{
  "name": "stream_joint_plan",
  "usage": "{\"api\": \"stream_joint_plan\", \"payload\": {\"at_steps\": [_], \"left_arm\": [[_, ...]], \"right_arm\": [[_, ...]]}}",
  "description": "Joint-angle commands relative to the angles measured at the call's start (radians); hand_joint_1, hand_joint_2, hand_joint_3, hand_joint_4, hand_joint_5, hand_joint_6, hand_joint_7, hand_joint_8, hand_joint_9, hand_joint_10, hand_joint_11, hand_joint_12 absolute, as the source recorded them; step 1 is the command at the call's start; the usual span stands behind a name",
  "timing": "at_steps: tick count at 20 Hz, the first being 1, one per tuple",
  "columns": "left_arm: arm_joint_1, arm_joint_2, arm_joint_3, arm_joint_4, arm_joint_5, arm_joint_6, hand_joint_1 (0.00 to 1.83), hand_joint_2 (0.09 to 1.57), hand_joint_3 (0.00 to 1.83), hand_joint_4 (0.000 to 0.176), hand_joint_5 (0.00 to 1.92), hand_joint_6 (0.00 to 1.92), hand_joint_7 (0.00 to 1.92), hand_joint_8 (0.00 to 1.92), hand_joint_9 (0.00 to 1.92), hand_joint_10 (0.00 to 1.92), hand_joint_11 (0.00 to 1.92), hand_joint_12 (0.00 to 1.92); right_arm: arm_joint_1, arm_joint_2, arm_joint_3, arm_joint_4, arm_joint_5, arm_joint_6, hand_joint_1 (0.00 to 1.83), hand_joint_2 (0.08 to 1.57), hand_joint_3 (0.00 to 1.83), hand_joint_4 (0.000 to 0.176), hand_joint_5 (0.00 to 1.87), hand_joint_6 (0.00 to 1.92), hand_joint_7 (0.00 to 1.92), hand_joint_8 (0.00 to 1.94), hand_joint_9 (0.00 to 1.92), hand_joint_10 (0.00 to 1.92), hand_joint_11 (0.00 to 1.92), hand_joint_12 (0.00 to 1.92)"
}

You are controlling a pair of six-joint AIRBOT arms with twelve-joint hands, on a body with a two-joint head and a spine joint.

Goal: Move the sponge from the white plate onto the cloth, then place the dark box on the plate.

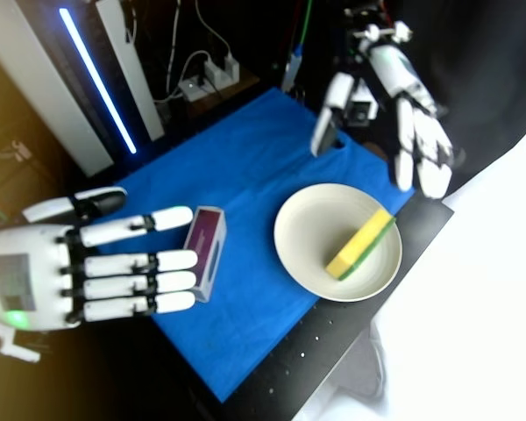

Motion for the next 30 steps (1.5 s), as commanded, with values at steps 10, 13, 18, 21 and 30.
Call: {"api": "stream_joint_plan", "payload": {"at_steps": [10,13,18,21,30], "left_arm": [[-0.023,-0.099,0.13,0.003,0.055,-0.009,1.01,0.98,0.0,0.047,0.58,0.0,0.58,0.01,0.69,0.04,0.0,1.29],[-0.035,-0.132,0.17,0.017,0.071,-0.009,0.98,0.98,0.0,0.039,0.59,0.0,0.59,0.0,0.67,0.03,0.0,1.08],[-0.079,-0.179,0.231,0.069,0.107,-0.008,0.99,0.99,0.0,0.0,0.61,0.0,0.64,0.01,0.76,0.04,0.34,1.09],[-0.082,-0.199,0.253,0.072,0.122,-0.008,0.9,1.02,0.01,0.0,0.64,0.01,0.71,0.02,0.82,0.06,0.4,1.11],[-0.071,-0.207,0.255,0.072,0.13,-0.008,1.13,1.02,0.0,0.0,0.8,0.0,0.91,0.0,0.69,0.59,0.34,1.37]], "right_arm": [[0.01,-0.023,0.018,0.032,0.104,0.031,0.72,0.83,0.0,0.176,0.1,0.0,0.0,0.0,0.0,0.0,0.08,0.04],[0.01,-0.029,0.022,0.025,0.104,0.032,0.77,0.85,0.0,0.176,0.09,0.0,0.0,0.0,0.07,0.0,0.27,0.09],[0.01,-0.045,0.034,0.021,0.104,0.032,0.69,0.89,0.01,0.176,0.05,0.0,0.0,0.0,0.02,0.0,0.16,0.02],[0.011,-0.052,0.038,0.014,0.104,0.04,0.67,0.9,0.01,0.176,0.05,0.0,0.0,0.0,0.0,0.0,0.07,0.0],[0.013,-0.058,0.04,0.007,0.104,0.052,0.67,0.92,0.01,0.176,0.08,0.0,0.0,0.0,0.0,0.0,0.0,0.0]]}}
